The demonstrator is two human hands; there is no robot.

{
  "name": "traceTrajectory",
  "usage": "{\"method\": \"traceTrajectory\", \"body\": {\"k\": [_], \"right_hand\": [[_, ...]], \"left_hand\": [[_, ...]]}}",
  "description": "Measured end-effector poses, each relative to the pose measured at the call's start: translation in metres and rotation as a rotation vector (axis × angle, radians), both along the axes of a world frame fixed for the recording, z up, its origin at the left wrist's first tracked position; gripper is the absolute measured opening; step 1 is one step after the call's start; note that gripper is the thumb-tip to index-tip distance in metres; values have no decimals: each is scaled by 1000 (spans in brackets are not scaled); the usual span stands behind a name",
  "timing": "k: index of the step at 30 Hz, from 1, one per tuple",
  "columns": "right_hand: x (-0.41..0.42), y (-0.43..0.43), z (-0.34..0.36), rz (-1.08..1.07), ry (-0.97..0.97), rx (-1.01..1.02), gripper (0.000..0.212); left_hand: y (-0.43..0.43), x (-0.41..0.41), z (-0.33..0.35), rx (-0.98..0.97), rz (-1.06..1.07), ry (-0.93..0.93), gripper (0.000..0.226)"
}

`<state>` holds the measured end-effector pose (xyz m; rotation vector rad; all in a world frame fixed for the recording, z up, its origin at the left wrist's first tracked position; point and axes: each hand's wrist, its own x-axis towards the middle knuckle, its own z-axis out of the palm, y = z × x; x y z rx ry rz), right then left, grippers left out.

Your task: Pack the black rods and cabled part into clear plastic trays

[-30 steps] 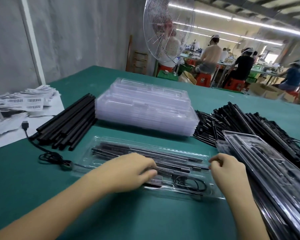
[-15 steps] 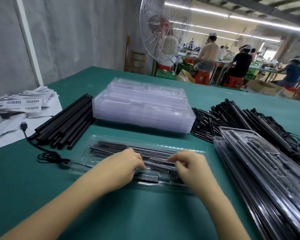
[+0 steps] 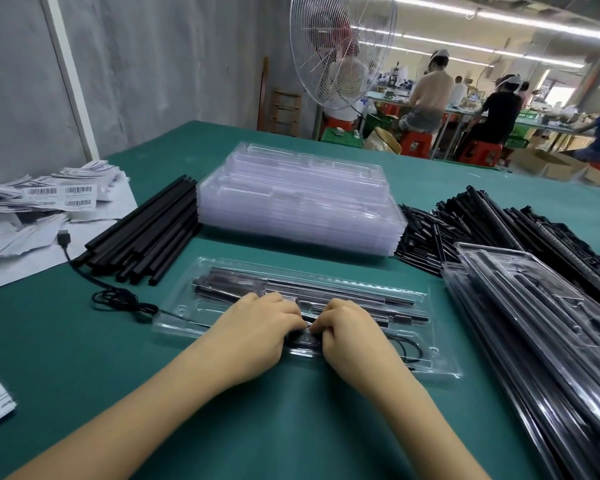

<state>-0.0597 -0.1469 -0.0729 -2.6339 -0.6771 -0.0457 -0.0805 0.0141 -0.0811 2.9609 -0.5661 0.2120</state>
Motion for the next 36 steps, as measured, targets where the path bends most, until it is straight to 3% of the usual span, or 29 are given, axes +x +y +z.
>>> {"method": "traceTrajectory", "body": {"k": [13, 23, 27, 31, 36], "right_hand": [[1, 12, -1, -76, -3, -102, 24], [-3, 11, -4, -95, -64, -114, 25], [-2, 6, -6, -96, -12, -42, 28], [3, -7, -5, -51, 34, 129, 33], [8, -11, -1, -98, -20, 342, 34]], "left_hand": [[-3, 3, -2, -153, 36, 106, 52], [-7, -3, -8, -150, 53, 31, 52], [-4, -1, -10, -174, 26, 22, 52], [9, 3, -6, -307, -37, 131, 55], [24, 3, 0, -592, -24, 176, 55]]}}
